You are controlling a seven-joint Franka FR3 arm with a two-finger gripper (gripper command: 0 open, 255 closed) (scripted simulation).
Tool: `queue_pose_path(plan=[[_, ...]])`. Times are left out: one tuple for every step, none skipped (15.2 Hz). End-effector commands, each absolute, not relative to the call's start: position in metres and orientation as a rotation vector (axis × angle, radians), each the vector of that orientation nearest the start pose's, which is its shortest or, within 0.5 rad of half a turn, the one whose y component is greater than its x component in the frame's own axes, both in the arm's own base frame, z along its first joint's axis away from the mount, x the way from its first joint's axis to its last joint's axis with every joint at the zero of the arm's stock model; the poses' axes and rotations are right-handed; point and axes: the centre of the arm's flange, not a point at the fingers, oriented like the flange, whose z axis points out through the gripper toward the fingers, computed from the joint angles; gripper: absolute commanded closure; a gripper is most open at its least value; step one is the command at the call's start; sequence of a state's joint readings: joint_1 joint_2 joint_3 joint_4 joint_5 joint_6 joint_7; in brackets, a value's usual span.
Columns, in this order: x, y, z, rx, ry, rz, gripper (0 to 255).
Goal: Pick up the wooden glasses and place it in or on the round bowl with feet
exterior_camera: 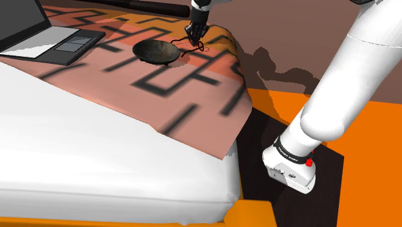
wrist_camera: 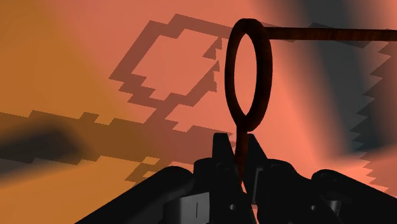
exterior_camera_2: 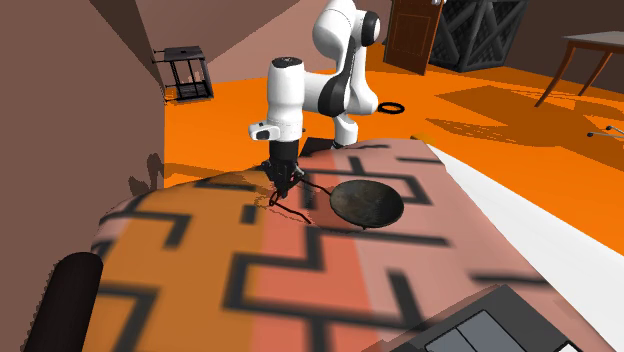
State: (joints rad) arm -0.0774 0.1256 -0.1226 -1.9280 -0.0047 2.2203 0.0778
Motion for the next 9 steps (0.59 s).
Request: queue_pose_path(plan=[[0.593,-0.118,0.441,-3.131,0.43,-0.263,255],[0.593,-0.118,0.441,-3.131,0.43,-0.263,255],[0.593,-0.118,0.441,-3.131,0.43,-0.263,255],[0.593,-0.118,0.441,-3.131,0.43,-0.263,255],[0.593,-0.118,0.441,-3.131,0.43,-0.263,255],[0.593,-0.118,0.441,-3.131,0.43,-0.263,255],[0.593,-0.118,0.446,-3.131,0.43,-0.263,255],[0.593,-0.118,0.451,-3.131,0.43,-0.263,255],[0.593,-0.118,0.456,-3.131,0.43,-0.263,255]])
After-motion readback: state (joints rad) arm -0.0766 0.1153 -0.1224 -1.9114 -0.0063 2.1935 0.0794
